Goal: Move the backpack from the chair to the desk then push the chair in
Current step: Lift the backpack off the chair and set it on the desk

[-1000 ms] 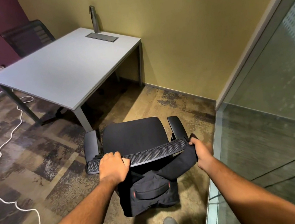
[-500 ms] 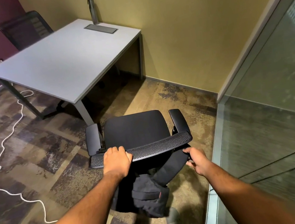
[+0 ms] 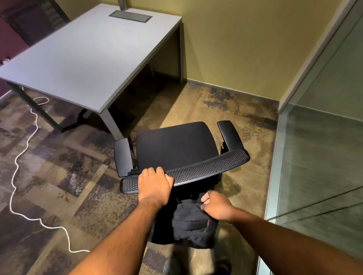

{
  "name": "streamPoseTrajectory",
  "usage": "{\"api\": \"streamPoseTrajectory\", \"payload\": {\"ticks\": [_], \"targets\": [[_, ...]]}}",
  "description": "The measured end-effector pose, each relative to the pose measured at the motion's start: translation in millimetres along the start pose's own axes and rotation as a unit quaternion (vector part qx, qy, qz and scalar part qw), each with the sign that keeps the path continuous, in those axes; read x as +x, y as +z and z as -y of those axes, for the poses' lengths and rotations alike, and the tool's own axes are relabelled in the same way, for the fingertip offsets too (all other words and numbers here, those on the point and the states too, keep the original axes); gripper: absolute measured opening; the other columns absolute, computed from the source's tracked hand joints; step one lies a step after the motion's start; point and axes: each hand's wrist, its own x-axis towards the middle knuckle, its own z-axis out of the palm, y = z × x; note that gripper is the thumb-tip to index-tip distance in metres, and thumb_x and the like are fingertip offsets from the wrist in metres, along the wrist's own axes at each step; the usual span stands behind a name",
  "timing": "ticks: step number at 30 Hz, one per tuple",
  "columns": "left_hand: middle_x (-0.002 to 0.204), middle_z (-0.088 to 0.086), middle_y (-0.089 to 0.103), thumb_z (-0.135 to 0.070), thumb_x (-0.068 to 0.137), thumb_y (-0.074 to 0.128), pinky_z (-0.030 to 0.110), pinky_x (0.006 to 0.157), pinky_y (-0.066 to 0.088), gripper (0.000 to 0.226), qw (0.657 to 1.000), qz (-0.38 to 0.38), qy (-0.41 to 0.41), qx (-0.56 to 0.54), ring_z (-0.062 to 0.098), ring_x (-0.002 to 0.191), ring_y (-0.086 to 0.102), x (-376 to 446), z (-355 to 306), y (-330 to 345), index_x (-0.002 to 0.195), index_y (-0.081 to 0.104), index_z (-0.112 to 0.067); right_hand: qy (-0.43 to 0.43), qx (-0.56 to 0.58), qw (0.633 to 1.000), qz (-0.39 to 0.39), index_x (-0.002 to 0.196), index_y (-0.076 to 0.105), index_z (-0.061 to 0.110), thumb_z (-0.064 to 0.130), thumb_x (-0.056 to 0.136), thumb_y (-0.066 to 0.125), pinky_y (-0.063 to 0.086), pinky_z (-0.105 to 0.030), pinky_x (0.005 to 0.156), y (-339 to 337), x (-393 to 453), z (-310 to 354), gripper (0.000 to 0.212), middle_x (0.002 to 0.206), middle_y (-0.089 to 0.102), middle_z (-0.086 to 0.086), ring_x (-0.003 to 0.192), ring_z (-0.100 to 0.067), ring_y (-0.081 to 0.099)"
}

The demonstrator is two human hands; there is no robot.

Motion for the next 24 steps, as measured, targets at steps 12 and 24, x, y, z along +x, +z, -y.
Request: {"api": "streamPoseTrajectory", "payload": {"ticks": [12,24], "targets": [[0.122,0.017,0.059,-0.034,0.098,0.04,0.044,0.102,0.037,0.035,1.0,-0.016,0.009,0.0,0.034,0.117,0.049,2,2,6,0.118,0.055,-0.009,-0.181,-0.215,0.956,0.084,0.127,0.06,0.012,0.033,0.092,0.064,0.041,-0.037,0.105,60,-2,11,0.041,0.133,0.062,-0.014,0.128,-0.034,0.054],[0.131,0.016,0.059,-0.036,0.098,0.041,0.043,0.104,0.04,0.045,0.998,0.005,0.054,-0.036,0.036,0.123,0.05,23,20,-6,0.133,0.056,-0.013,-0.164,-0.162,0.97,0.084,0.112,0.065,0.007,0.036,0.109,0.044,0.045,-0.046,0.095,43,-11,30,0.036,0.124,0.067,-0.022,0.119,-0.039,0.059]]}}
